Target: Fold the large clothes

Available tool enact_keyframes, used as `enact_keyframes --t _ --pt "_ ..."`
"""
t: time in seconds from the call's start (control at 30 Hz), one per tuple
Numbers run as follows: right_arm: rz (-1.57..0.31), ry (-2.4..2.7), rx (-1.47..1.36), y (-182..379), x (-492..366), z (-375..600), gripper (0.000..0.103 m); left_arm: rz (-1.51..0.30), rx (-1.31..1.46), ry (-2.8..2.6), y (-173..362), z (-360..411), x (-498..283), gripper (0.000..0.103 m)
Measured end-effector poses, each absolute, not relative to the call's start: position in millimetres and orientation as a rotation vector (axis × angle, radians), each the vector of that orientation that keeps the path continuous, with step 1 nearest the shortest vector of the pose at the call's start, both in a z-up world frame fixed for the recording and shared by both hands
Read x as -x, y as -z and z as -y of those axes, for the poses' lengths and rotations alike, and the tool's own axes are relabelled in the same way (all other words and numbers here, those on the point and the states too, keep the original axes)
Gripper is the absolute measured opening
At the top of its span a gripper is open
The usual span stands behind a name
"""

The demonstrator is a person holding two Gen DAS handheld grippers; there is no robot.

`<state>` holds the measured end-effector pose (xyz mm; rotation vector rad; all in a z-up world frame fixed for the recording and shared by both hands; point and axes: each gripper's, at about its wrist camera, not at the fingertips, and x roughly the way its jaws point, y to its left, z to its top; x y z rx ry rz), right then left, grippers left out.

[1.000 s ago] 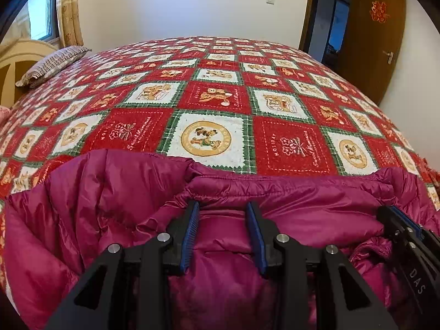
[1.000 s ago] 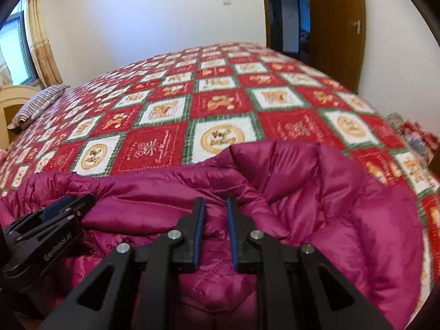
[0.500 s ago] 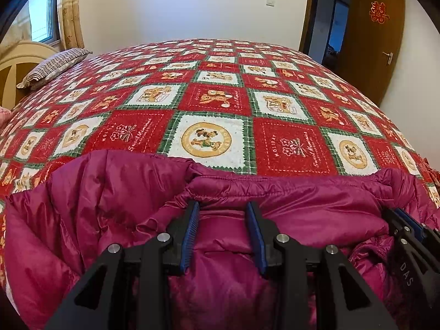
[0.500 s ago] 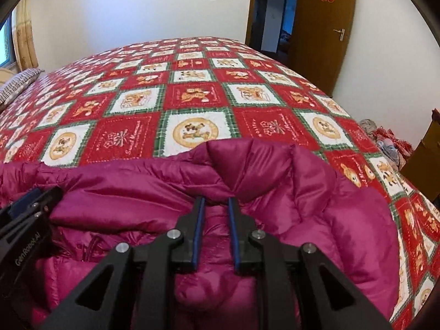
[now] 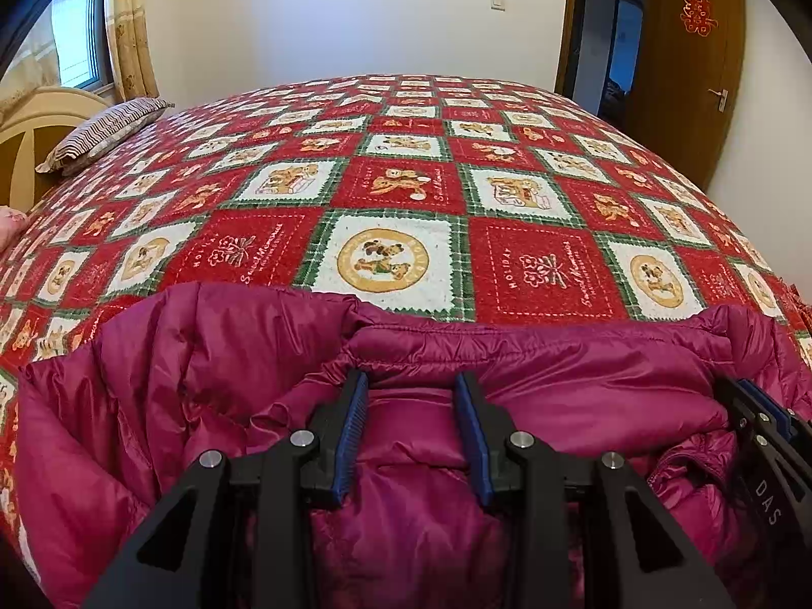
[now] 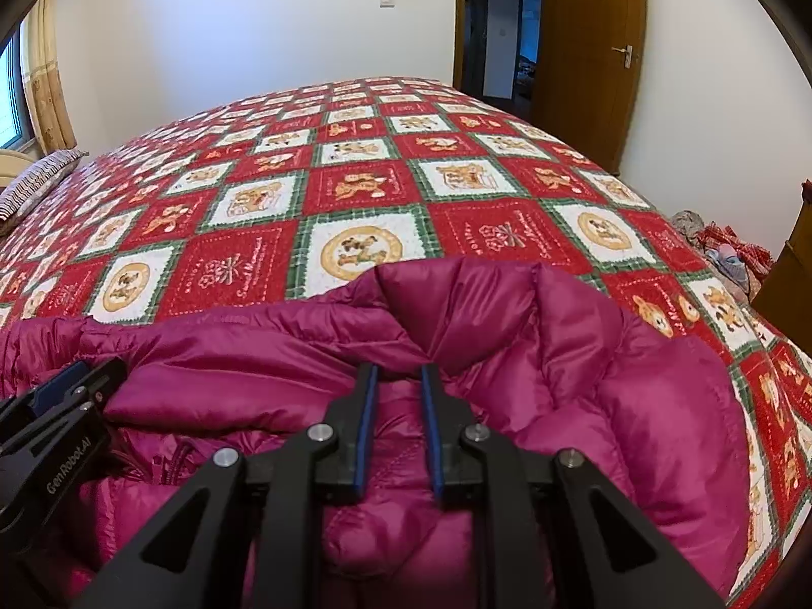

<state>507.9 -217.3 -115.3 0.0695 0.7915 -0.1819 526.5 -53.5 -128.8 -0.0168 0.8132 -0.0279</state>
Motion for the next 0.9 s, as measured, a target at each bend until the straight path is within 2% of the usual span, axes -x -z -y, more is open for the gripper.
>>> enact_keyframes --t 0.3,0.4,0.5,0.73,0.9 --pt "-0.791 0.154 -0.105 114 -506 223 0.021 -0.831 -0.009 0.028 126 56 -524 0.038" --pt "-0.789 0.101 -0.163 103 -497 229 0.024 -0.809 -0.092 0.038 111 61 -501 0.037" --pt "-0.702 0.068 -0.231 76 -459 236 0.034 -0.756 -0.151 0.058 92 63 -459 0.038" --pt "-0.579 -0.012 -0.251 18 -327 250 0.04 -0.706 -0.079 0.224 52 29 -333 0.038" --pt "-0.531 0.023 -0.208 -3 -226 267 0.046 -0.675 -0.008 0.292 39 -22 -246 0.044"
